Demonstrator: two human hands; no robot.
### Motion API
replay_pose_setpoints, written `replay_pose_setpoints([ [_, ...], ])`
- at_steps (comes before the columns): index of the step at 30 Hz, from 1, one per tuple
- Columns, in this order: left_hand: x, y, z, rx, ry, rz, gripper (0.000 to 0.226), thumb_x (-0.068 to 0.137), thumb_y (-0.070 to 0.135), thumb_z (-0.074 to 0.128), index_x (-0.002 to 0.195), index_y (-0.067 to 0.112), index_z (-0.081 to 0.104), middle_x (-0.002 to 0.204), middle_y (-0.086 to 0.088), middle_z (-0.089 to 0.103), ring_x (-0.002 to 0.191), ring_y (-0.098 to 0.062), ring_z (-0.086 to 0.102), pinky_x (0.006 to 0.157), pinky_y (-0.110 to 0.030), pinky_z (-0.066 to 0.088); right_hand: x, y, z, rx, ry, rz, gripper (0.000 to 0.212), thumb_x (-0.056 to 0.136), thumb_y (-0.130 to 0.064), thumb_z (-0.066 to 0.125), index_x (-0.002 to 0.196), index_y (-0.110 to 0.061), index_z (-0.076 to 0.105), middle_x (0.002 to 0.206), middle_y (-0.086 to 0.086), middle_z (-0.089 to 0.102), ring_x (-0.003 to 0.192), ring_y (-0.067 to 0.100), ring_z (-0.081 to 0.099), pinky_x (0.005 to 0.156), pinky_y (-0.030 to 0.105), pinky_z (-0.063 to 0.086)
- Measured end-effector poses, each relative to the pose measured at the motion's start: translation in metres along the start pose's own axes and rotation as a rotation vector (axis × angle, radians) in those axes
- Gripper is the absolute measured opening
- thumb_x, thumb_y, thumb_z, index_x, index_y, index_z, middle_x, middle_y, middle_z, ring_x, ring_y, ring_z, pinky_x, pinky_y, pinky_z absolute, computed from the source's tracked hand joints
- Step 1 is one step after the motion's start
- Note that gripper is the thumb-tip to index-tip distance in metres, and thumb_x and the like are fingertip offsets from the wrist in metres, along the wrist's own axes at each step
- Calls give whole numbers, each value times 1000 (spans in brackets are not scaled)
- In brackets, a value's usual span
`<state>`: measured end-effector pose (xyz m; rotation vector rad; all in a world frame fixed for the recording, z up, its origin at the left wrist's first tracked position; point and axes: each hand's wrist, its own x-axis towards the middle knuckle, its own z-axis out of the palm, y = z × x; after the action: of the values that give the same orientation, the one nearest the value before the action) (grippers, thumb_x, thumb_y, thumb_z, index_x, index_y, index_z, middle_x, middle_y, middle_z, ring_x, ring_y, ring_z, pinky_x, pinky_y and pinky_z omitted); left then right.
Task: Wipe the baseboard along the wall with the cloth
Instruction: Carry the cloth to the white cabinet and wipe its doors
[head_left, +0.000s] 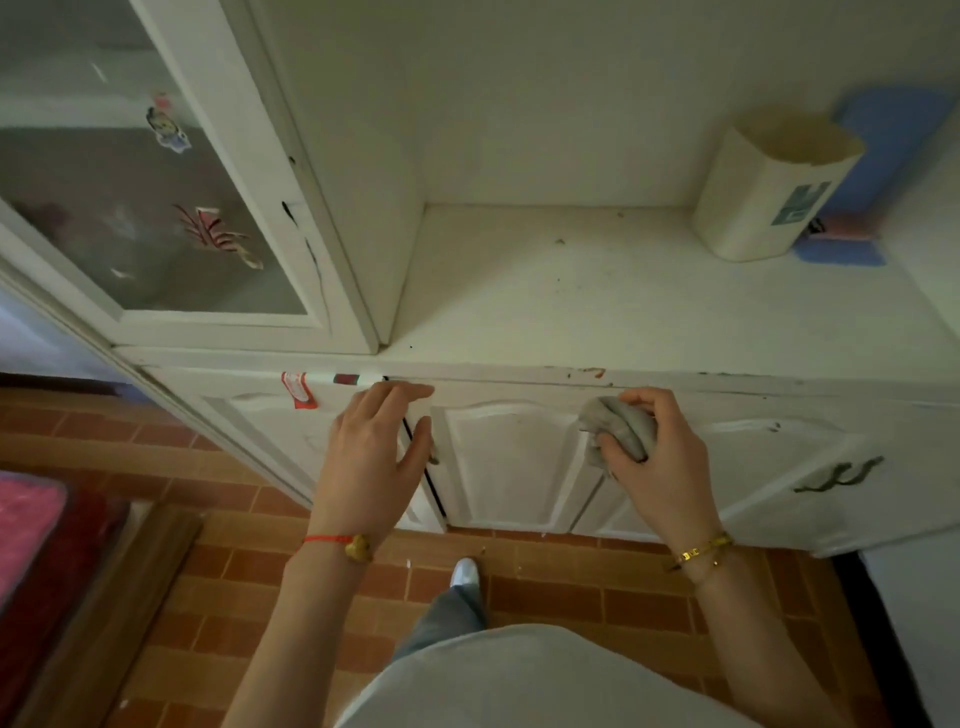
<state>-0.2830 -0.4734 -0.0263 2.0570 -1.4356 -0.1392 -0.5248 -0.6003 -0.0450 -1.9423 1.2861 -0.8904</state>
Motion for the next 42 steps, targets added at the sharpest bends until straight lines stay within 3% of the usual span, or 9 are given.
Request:
replay_pose_setpoints([
  [5,66,-13,9,-27,-28,120,30,97,17,59,127,18,63,125,-1,61,120,-19,55,104,-34,44,47,-16,25,2,56,4,42,79,-18,74,114,-18,50,101,-5,59,90,7,58,70,1,42],
  [9,120,-29,26,-55,-31,255,31,95,14,59,125,12,63,122,-4,62,116,-24,55,99,-36,49,88,-27,45,-22,127,-7,41,79,-19,74,112,-19,50,101,-5,59,89,7,57,69,4,43],
  [16,176,-52,71,-5,-78,254,41,92,28,42,121,9,64,121,-7,63,115,-28,55,93,-45,52,142,-28,75,2,146,21,35,80,-14,72,107,-17,51,95,-9,59,83,-2,56,68,2,41],
  [20,188,-71,95,35,-121,218,44,91,28,40,124,9,63,125,-12,60,117,-33,53,98,-48,49,170,-23,86,4,104,12,38,80,-16,72,110,-18,50,103,-2,60,91,5,58,73,3,41],
  [26,195,-83,111,20,-50,155,26,84,24,55,109,20,60,117,-4,58,110,-25,48,90,-31,29,232,-43,104,31,84,-58,35,79,-16,71,106,-17,49,100,-3,60,87,9,58,74,18,49],
  [29,195,-84,116,12,-34,151,28,86,25,57,113,21,60,121,-4,58,115,-24,49,95,-32,29,275,-53,125,26,37,-131,34,76,-13,70,105,-13,50,100,3,61,88,16,59,75,22,48],
  [33,195,-84,116,19,-15,175,30,87,27,55,116,21,58,122,-3,57,116,-25,49,98,-36,32,331,-64,166,29,-61,-197,34,73,-13,63,101,-15,45,93,5,59,81,24,62,67,45,54],
  [38,196,-83,114,20,-4,191,30,87,26,56,116,19,58,121,-3,57,115,-26,49,99,-38,34,383,-74,213,-54,-200,-253,30,76,-21,58,101,-19,42,93,7,58,81,28,59,67,49,53],
  [42,197,-83,115,7,5,195,31,87,25,58,117,18,59,122,-5,58,116,-26,49,101,-37,34,403,-76,236,-171,-247,-310,30,77,-5,60,105,-1,49,104,19,58,95,37,55,80,45,47],
])
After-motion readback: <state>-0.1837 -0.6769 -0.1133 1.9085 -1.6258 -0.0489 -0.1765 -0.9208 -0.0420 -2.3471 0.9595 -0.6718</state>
